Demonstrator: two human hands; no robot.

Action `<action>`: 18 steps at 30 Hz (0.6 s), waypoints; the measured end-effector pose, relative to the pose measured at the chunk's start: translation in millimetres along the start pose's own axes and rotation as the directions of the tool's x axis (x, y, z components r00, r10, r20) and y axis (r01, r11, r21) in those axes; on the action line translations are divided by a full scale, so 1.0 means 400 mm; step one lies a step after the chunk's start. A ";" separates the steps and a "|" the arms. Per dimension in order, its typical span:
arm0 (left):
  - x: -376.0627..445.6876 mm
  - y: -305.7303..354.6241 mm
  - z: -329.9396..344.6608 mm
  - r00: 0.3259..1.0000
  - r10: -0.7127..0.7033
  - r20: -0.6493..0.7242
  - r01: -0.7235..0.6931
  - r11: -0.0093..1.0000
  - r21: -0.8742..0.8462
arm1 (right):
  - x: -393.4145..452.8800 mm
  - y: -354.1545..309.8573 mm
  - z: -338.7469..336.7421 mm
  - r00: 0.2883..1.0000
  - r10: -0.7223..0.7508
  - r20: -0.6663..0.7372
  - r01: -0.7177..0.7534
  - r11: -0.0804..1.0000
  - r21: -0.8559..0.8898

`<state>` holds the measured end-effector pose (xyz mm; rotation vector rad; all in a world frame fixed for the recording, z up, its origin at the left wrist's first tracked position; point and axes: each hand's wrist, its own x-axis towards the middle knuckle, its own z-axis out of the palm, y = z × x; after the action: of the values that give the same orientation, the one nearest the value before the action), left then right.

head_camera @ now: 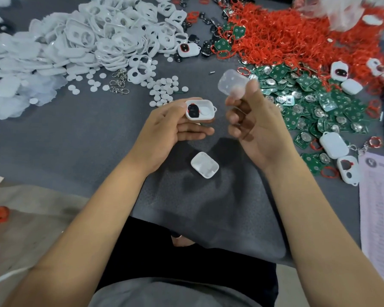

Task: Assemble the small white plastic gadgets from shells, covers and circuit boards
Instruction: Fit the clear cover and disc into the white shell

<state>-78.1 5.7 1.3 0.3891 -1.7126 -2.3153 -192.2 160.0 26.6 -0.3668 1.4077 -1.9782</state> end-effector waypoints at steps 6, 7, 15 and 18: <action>-0.001 0.001 0.002 1.000 -0.006 -0.011 0.006 1.000 0.003 | 0.005 -0.010 -0.001 0.995 0.093 0.021 -0.094 0.989 0.110; -0.001 0.001 0.003 1.000 -0.008 -0.011 0.008 1.000 0.006 | 0.004 -0.009 0.002 0.995 0.100 0.015 -0.101 0.989 0.106; -0.004 0.002 0.004 1.000 0.006 -0.010 -0.006 1.000 0.023 | 0.005 0.000 0.006 0.995 0.062 -0.076 -0.057 0.996 0.068; -0.003 0.000 0.002 1.000 0.002 -0.004 -0.002 0.999 0.040 | 0.006 -0.001 0.003 0.993 0.082 -0.090 -0.074 0.993 0.091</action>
<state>-77.4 6.7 1.8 0.3993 -1.7589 -2.2801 -193.5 157.8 27.2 -0.1789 1.3656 -2.0078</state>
